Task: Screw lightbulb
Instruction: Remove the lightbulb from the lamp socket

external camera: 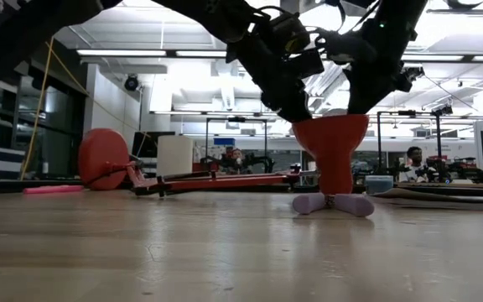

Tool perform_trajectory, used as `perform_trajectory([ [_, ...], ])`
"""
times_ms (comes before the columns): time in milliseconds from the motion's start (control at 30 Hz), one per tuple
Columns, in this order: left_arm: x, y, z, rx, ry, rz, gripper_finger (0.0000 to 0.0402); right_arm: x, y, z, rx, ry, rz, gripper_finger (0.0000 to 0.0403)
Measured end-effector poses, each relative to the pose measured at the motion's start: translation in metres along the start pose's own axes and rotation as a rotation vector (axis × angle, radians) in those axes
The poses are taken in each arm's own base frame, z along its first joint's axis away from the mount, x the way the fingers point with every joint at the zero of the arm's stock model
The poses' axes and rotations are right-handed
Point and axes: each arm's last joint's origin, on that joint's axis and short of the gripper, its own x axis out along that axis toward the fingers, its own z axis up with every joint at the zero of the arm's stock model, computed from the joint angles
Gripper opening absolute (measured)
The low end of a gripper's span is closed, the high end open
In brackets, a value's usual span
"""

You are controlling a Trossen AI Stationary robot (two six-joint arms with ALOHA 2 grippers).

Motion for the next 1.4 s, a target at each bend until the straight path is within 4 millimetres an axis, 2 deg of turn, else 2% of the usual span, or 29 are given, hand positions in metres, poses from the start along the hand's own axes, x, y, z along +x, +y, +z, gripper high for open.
perform_trajectory([
  [267, -0.003, -0.018, 0.001, -0.071, -0.004, -0.196, 0.0, -0.013, -0.033, 0.014, -0.11, -0.021, -0.051, 0.0],
  [500, -0.035, -0.025, 0.006, -0.011, 0.034, -0.21, 0.0, -0.036, -0.065, 0.024, -0.086, -0.106, -0.071, 0.0],
  [667, -0.064, -0.008, 0.016, 0.048, -0.047, -0.057, 0.0, -0.054, -0.07, 0.023, -0.03, -0.159, 0.055, 0.0],
  [767, -0.065, 0.005, 0.017, 0.052, -0.079, 0.058, 0.0, -0.059, -0.062, 0.019, -0.014, -0.155, 0.143, 0.0],
  [900, -0.063, 0.016, 0.019, 0.057, -0.139, 0.113, 0.0, -0.063, -0.04, 0.014, -0.015, -0.173, 0.251, 0.0],
  [1133, -0.046, 0.005, 0.02, 0.14, -0.134, 0.053, 0.0, -0.055, 0.004, -0.002, -0.029, -0.155, 0.328, 0.0],
  [1400, -0.032, -0.002, 0.02, 0.162, -0.133, 0.008, 0.0, -0.032, 0.033, -0.017, -0.042, -0.084, 0.298, 0.0],
])
